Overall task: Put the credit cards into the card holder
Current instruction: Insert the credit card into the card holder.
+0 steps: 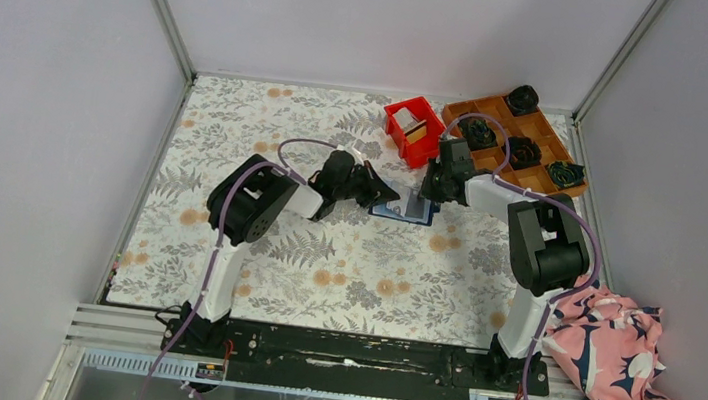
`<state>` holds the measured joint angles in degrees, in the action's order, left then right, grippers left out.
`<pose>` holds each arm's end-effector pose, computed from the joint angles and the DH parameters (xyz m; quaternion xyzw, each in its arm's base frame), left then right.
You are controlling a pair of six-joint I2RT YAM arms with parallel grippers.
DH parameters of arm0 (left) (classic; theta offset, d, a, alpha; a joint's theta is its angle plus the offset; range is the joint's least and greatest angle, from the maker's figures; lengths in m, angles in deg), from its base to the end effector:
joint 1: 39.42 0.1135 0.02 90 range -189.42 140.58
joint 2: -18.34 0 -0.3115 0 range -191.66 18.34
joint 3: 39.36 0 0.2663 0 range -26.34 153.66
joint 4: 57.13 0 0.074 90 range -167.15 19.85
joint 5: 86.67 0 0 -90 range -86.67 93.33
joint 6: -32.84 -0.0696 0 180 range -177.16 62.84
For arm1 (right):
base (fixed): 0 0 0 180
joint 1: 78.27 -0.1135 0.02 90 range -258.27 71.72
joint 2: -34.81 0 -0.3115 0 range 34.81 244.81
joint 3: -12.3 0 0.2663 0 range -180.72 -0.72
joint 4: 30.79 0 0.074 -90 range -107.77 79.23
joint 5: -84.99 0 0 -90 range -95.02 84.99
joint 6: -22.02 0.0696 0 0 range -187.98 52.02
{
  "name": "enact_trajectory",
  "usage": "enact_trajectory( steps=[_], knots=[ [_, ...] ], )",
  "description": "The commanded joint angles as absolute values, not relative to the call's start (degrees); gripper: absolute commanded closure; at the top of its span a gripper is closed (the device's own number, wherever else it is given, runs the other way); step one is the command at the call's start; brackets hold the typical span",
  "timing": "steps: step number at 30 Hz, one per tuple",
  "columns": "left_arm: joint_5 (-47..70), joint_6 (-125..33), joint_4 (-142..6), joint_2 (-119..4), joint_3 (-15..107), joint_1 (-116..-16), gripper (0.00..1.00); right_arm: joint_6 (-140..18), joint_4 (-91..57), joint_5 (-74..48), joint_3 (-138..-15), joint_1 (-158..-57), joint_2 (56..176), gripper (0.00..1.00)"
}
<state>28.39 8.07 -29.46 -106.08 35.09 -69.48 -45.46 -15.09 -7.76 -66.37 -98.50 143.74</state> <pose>0.4129 -0.2730 0.1145 -0.1297 0.8093 -0.5232 0.2332 0.4219 0.1590 0.1708 0.0095 0.9268 0.1573 0.3409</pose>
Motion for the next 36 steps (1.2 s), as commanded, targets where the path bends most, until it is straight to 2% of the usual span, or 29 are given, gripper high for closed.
enact_trajectory(
  steps=[1,21,36],
  knots=[
    [29.05,5.55,-26.70,-107.79,37.13,-69.83,1.00,-45.87,-13.21,-8.44,-65.20,-98.43,145.28,1.00],
    [32.06,-7.21,-35.02,-109.44,42.60,-67.56,1.00,-45.75,-13.23,-8.45,-65.28,-98.47,146.07,1.00],
    [37.89,-7.57,-26.56,-112.52,42.11,-66.75,1.00,-45.83,-12.63,-8.27,-65.77,-98.49,146.77,1.00]
  ],
)
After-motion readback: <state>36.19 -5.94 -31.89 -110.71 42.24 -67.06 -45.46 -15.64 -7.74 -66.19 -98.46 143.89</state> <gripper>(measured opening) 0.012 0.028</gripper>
